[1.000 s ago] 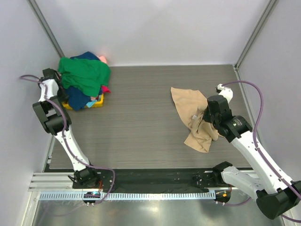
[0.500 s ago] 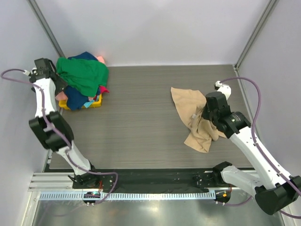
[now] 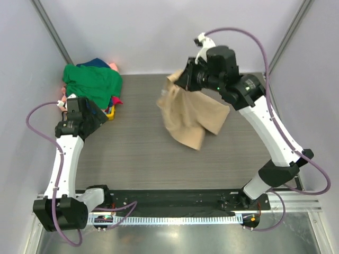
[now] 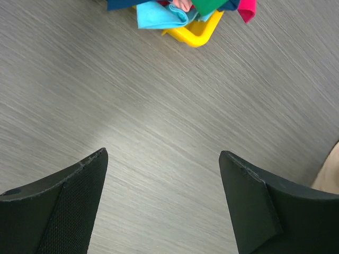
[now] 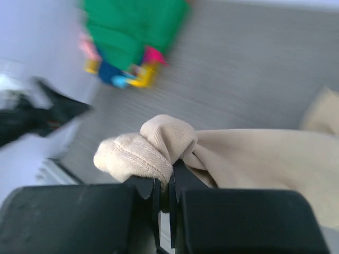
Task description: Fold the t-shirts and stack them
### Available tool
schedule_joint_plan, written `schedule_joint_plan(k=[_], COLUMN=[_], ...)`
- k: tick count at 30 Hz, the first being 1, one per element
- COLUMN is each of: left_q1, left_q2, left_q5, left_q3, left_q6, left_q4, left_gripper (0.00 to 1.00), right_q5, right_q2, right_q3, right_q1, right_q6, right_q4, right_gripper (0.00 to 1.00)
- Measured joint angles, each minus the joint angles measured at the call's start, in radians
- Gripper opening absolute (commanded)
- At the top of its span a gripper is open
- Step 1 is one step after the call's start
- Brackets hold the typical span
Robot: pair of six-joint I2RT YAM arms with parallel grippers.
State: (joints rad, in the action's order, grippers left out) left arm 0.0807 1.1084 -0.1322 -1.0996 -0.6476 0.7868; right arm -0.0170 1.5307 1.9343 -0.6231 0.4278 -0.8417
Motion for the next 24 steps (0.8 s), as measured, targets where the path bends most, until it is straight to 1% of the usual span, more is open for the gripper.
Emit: schedule_joint_plan(k=[2,4,5,7,8,9,10,11,13,16,18,21,24], left_q1=[0.000,0.000,0.000,0.000,0.000,0.000,0.000,0.000,0.000,0.000,0.000,0.000,0.000], left_q2=[-0.030,-0.073,-0.098,-0.144,-0.160,-0.181,-0.195,-0.214,-0.247,-0.301,-0.337,-0.395,-0.438], left_q5=[0.013,0.022,0.026,0.035,0.040,0.047,0.054,0.063,0.077,0.096,0.113,0.136,0.152], left_q3=[0.006,0.003,-0.005,-0.034,-0.050,-0.068,-0.078,-0.083,-0.082,-0.049,-0.012,0.065,0.129], left_q6=[0.003,0.010,0.015,0.027,0.031,0.033,0.035,0.036,0.037,0.037,0.037,0.040,0.050], left_q4=[0.014,0.019,0.030,0.053,0.062,0.068,0.071,0.075,0.094,0.113,0.129,0.162,0.190], left_gripper=[0.86,0.86,0.86,0.86,0.86,0.86,0.86,0.86,0.86,0.86,0.86,0.86,0.86], right_q5=[-0.031,-0.026,0.004,0.080,0.126,0.180,0.236,0.285,0.400,0.509,0.499,0.455,0.369], right_q2=[0.052,0.033,-0.017,-0.142,-0.206,-0.275,-0.348,-0.411,-0.525,-0.594,-0.584,-0.537,-0.580], right_q3=[0.188,0.281,0.272,0.182,0.115,0.032,-0.058,-0.145,-0.346,-0.639,-0.814,-0.937,-0.943], right_q1=[-0.049,-0.066,-0.066,-0.056,-0.053,-0.051,-0.049,-0.048,-0.040,0.047,0.209,0.384,0.415], right_q6=[-0.008,-0.011,-0.012,-0.010,-0.006,-0.002,0.007,0.025,0.057,0.114,0.140,0.156,0.163], right_q4=[-0.011,-0.019,-0.010,-0.007,-0.003,-0.002,-0.013,-0.012,-0.003,-0.013,-0.024,-0.074,-0.087], right_gripper=[0.01,0.01,0.01,0.02,0.06,0.12,0.42,0.63,0.99,0.99,1.00,1.00,1.00])
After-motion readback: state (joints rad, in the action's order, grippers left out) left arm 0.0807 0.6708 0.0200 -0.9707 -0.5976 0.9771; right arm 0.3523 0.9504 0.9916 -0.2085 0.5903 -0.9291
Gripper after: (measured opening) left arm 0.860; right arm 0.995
